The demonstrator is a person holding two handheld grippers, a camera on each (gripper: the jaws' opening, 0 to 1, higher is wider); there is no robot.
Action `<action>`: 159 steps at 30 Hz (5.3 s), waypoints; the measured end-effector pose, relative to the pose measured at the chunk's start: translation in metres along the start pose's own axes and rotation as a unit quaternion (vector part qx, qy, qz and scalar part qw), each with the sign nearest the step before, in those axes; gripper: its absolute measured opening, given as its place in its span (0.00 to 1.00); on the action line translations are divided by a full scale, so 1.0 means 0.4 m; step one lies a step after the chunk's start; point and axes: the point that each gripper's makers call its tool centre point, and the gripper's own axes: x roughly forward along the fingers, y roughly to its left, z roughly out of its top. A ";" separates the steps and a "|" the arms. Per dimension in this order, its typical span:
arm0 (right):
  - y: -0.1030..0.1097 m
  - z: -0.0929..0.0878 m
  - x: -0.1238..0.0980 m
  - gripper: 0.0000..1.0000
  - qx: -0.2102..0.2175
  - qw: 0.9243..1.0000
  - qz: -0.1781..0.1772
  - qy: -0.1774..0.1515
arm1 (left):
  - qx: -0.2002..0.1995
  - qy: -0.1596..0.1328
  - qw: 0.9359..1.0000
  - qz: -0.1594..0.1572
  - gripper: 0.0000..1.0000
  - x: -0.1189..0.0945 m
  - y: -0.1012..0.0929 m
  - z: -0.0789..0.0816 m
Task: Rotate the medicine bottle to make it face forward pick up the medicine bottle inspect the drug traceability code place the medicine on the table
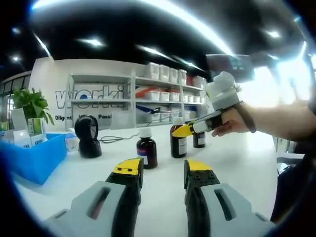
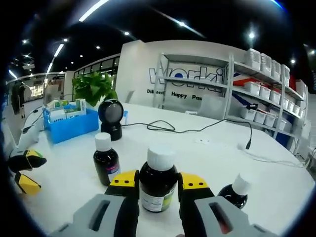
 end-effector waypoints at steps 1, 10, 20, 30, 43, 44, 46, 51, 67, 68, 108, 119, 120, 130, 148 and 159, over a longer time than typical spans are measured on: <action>0.000 0.000 -0.001 0.26 0.001 1.000 0.001 -0.001 | 0.000 0.000 1.000 0.000 0.25 0.000 0.000 0.000; 0.018 0.063 -0.025 0.34 0.057 0.994 0.079 -0.039 | -0.001 -0.001 1.000 0.000 0.25 0.001 -0.001 0.002; 0.012 0.101 -0.036 0.38 -0.019 0.981 0.188 -0.040 | -0.001 -0.003 1.000 -0.002 0.25 0.001 0.002 0.002; 0.028 0.025 -0.012 0.37 -0.099 0.961 0.256 0.017 | 0.000 0.001 1.000 -0.001 0.25 0.003 0.000 0.000; 0.028 -0.012 0.004 0.30 -0.120 0.955 0.269 0.038 | -0.001 0.001 1.000 -0.003 0.25 0.001 -0.003 0.000; 0.025 -0.012 0.008 0.30 -0.120 0.955 0.268 0.039 | -0.001 0.001 1.000 -0.003 0.25 0.002 -0.002 0.000; 0.028 -0.013 0.007 0.29 -0.118 0.955 0.270 0.039 | -0.001 0.001 1.000 -0.003 0.25 0.002 -0.002 0.000; 0.030 -0.014 0.007 0.27 -0.119 0.955 0.270 0.037 | -0.001 0.001 1.000 -0.002 0.25 0.002 0.001 -0.001; 0.029 -0.019 -0.007 0.27 -0.086 0.980 0.175 0.042 | 0.001 0.001 1.000 -0.002 0.25 0.002 0.003 -0.001; 0.027 -0.019 -0.005 0.27 -0.084 0.981 0.172 0.041 | 0.001 0.001 1.000 -0.002 0.25 0.002 0.003 -0.001; 0.034 -0.006 -0.032 0.38 0.001 0.996 0.077 -0.050 | 0.002 0.000 1.000 -0.003 0.25 0.001 -0.004 0.000; -0.001 0.068 -0.074 0.40 -0.039 0.983 0.169 -0.063 | 0.002 0.000 1.000 -0.002 0.25 0.001 -0.004 0.001; -0.003 0.074 -0.076 0.40 -0.034 0.982 0.175 -0.064 | 0.002 0.000 1.000 -0.002 0.25 0.001 -0.003 0.000; 0.012 0.047 -0.031 0.34 -0.095 0.964 0.246 -0.019 | 0.002 0.000 1.000 -0.004 0.25 0.001 -0.001 0.000; 0.031 -0.012 -0.012 0.26 -0.097 0.958 0.269 0.018 | 0.002 0.001 1.000 -0.008 0.25 0.001 -0.004 -0.001; 0.020 -0.013 -0.014 0.26 -0.076 0.977 0.200 0.020 | 0.003 0.001 1.000 -0.005 0.25 0.001 -0.004 -0.001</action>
